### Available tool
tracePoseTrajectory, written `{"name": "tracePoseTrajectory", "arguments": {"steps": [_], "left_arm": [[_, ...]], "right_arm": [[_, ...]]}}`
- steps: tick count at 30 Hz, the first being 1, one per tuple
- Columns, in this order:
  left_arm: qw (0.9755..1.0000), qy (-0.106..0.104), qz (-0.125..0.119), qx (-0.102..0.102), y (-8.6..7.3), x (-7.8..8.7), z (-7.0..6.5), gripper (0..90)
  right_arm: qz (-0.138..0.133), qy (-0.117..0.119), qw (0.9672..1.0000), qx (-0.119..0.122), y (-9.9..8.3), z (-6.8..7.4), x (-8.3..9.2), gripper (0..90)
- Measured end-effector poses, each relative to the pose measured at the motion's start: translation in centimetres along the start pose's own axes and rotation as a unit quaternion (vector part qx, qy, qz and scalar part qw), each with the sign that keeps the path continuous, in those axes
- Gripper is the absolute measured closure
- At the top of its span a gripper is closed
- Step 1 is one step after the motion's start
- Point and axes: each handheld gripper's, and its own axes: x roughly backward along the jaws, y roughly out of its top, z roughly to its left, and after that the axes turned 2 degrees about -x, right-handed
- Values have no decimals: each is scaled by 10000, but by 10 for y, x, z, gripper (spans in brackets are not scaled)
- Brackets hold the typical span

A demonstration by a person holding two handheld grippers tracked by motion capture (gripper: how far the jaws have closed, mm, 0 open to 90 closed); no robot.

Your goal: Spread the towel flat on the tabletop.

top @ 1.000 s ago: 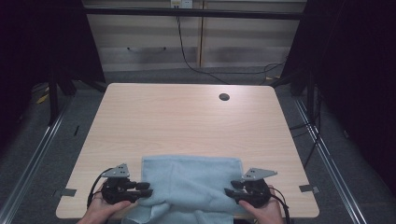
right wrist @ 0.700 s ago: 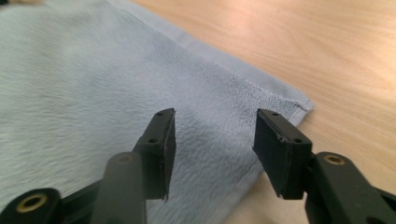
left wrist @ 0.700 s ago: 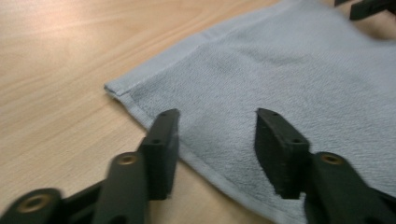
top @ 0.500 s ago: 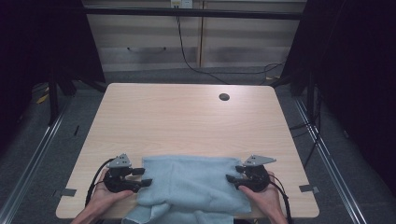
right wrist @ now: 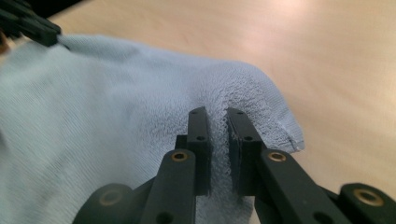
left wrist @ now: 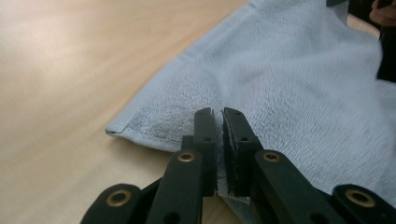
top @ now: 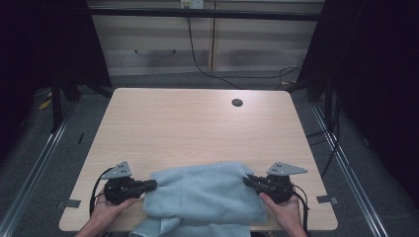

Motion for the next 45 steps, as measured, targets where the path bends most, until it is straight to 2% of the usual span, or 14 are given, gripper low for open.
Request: {"name": "tracePoseTrajectory", "arguments": {"steps": [4, 12, 15, 18, 20, 23, 25, 27, 28, 31, 34, 36, 38, 45], "left_arm": [[9993, -4, -349, -147, 25, 12, -4, 849], [9961, 174, -793, -341, 71, 29, -2, 849], [9949, 283, -862, -431, 95, 34, 5, 850], [9930, 542, -970, -413, 126, 35, 24, 850], [9906, 776, -1075, -325, 149, 37, 43, 850], [9840, 1233, -1285, -106, 175, 35, 77, 846], [9764, 1621, -1418, 170, 180, 32, 97, 840], [9721, 1842, -1340, 568, 174, 30, 113, 780], [9714, 1848, -1325, 685, 168, 30, 118, 728], [9781, 1745, -975, 570, 145, 31, 123, 682], [9794, 1712, -852, 655, 120, 27, 123, 636], [9821, 1629, -693, 643, 104, 21, 120, 616], [9822, 1663, -540, 685, 88, 15, 116, 616], [9921, 1212, -45, 332, 50, -7, 85, 616]], "right_arm": [[-339, 100, 9993, 121, 24, 7, 7, 807], [-746, -41, 9968, 283, 61, 6, 18, 848], [-950, -74, 9947, 385, 86, 3, 23, 855], [-1116, -238, 9923, 474, 121, -8, 21, 856], [-1229, -344, 9907, 476, 146, -18, 16, 855], [-1265, -591, 9892, 447, 184, -37, 1, 844], [-1240, -718, 9891, 348, 201, -47, -11, 731], [-1235, -953, 9877, 130, 207, -54, -23, 598], [-1224, -883, 9885, 14, 205, -56, -28, 583], [-779, -786, 9936, 234, 187, -51, -41, 573], [-412, -671, 9965, 264, 158, -48, -46, 582], [-270, -546, 9979, 210, 136, -46, -48, 597], [-75, -438, 9989, 169, 113, -44, -53, 621], [708, -94, 9974, 36, 41, -36, -87, 674]]}}
